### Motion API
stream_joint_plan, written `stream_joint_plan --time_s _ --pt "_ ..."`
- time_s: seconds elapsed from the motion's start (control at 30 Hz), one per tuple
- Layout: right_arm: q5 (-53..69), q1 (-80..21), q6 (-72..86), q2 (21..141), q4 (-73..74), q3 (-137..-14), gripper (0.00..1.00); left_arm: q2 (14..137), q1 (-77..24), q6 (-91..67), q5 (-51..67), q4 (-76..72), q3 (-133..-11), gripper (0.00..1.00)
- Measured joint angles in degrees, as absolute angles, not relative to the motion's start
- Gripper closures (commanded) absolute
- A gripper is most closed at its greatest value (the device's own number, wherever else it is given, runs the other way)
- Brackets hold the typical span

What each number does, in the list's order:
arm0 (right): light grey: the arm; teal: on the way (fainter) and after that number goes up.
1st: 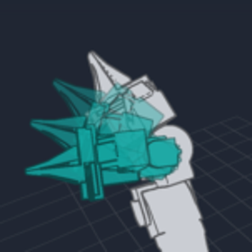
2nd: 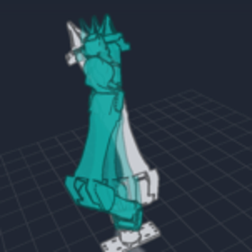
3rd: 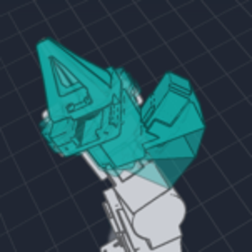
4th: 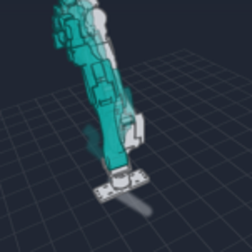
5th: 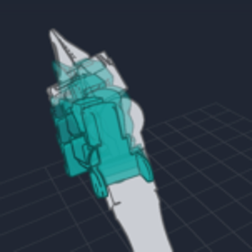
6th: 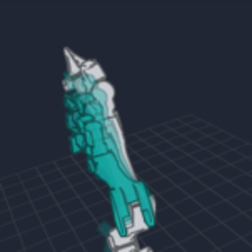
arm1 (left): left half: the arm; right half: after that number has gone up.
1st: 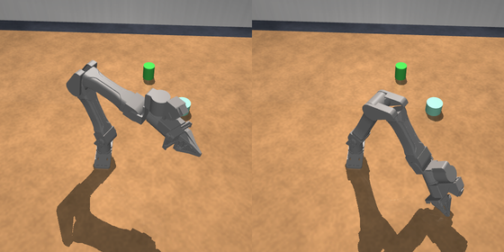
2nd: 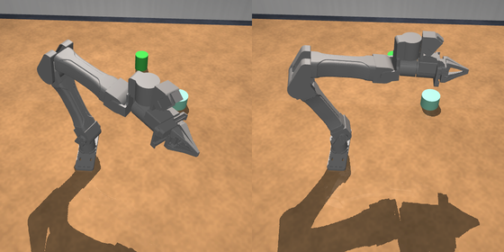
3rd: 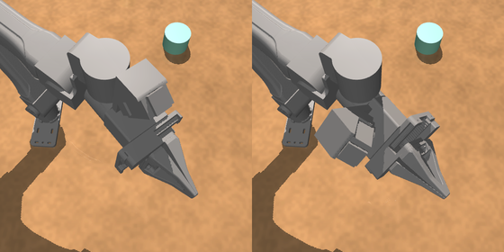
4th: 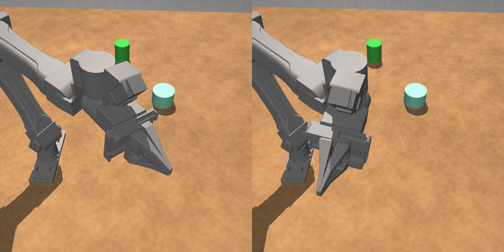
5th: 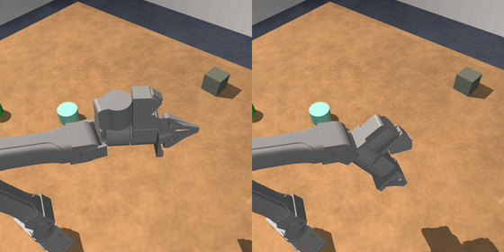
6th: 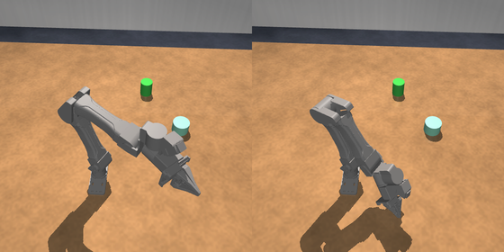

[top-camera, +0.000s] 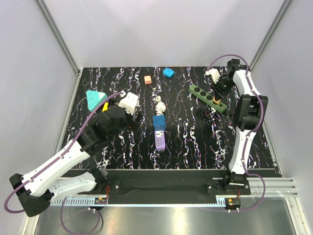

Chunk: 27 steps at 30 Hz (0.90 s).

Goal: Insert the plug

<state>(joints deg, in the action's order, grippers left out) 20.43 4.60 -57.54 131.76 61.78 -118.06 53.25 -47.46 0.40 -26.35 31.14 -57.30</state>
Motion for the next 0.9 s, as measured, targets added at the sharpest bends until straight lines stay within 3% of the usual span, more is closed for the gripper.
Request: stream_joint_plan --time_s 0.9 --pt "15.81 3.07 -49.04 122.58 47.81 -102.59 0.91 53.25 -47.46 0.4 -27.97 31.11 -57.3 0.01"
